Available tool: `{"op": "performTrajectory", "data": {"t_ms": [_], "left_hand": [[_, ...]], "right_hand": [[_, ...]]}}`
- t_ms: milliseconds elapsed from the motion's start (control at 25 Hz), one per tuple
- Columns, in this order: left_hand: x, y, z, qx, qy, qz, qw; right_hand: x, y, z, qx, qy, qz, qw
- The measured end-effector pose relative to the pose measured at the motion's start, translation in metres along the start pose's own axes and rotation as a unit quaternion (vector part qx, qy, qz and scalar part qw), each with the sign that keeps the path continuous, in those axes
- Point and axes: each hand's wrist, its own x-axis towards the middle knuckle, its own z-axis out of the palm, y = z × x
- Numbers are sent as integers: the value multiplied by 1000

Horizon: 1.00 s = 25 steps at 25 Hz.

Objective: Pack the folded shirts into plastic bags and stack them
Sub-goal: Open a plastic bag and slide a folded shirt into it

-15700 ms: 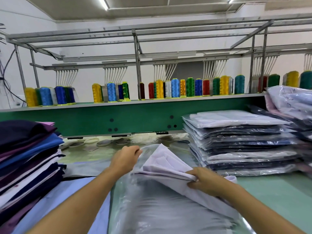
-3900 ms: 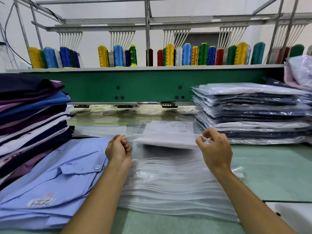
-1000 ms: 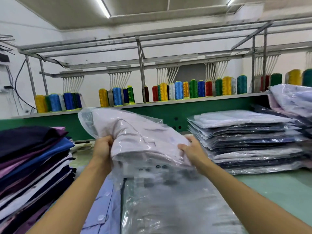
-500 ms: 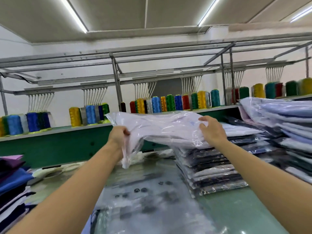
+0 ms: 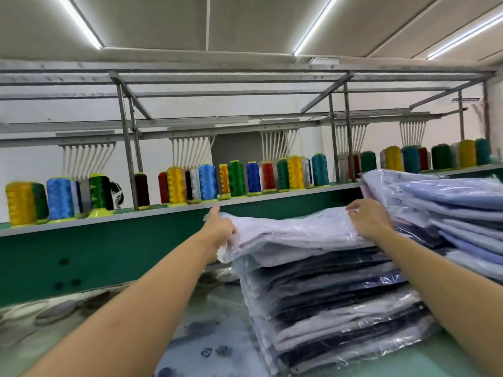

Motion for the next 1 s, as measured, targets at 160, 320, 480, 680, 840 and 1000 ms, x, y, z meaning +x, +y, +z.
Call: {"op": "performTrajectory", "data": {"t_ms": [160, 320, 480, 680, 840, 1000], "left_hand": [[34, -10, 34, 76, -32, -16, 996], [50, -21, 55, 222, -42, 12, 974], [57, -14, 63, 447, 28, 47, 893], [64, -8, 85, 404, -133, 130, 896], [57, -19, 94, 301, -104, 117, 941], [42, -21, 94, 177, -53, 111, 976]], "right_hand": [[35, 27, 15, -52, 15, 29, 998], [48, 46, 26, -83, 8, 8, 997], [51, 36, 32, -132, -9, -133, 982], [54, 19, 47, -107, -211, -144, 961], [51, 24, 51, -139, -263, -101, 949], [42, 20, 45, -252, -245, -71, 934]]}}
